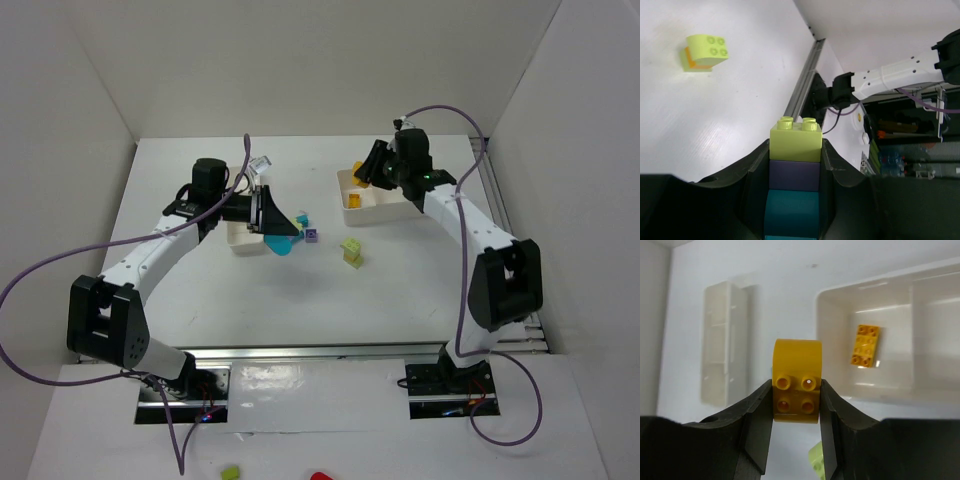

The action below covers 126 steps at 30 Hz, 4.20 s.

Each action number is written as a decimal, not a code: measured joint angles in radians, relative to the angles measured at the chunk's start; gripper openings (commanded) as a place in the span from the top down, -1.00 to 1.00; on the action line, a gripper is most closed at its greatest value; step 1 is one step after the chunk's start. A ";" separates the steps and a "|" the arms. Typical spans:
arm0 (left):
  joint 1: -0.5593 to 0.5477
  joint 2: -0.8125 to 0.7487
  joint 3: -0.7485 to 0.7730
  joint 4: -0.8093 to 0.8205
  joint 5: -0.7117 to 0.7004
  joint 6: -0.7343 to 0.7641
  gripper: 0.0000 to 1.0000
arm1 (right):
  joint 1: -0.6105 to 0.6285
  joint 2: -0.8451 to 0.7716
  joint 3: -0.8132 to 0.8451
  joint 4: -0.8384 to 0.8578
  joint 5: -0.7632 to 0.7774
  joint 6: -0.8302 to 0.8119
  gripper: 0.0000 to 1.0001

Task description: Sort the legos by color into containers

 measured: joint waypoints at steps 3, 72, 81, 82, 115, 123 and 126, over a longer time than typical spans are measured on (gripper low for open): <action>0.000 0.014 0.018 -0.053 -0.051 0.004 1.00 | 0.004 0.142 0.091 -0.037 0.121 -0.017 0.51; 0.054 0.418 0.268 0.021 -0.370 -0.299 1.00 | 0.042 -0.017 -0.159 -0.023 -0.326 -0.018 -0.58; 0.084 0.334 0.226 0.452 -0.266 -0.579 1.00 | 0.103 0.019 -0.165 0.372 -0.530 0.235 -0.66; 0.080 0.334 0.226 0.473 -0.262 -0.591 1.00 | 0.109 0.036 -0.158 0.406 -0.539 0.259 -0.66; 0.090 0.352 0.252 0.660 -0.183 -0.712 1.00 | 0.138 0.263 -0.016 0.745 -0.755 0.492 -0.63; 0.102 0.370 0.263 0.651 -0.161 -0.708 1.00 | 0.139 0.270 0.027 0.766 -0.774 0.501 -0.50; 0.108 0.372 0.263 0.668 -0.152 -0.719 1.00 | 0.142 0.289 0.066 0.778 -0.777 0.505 -0.34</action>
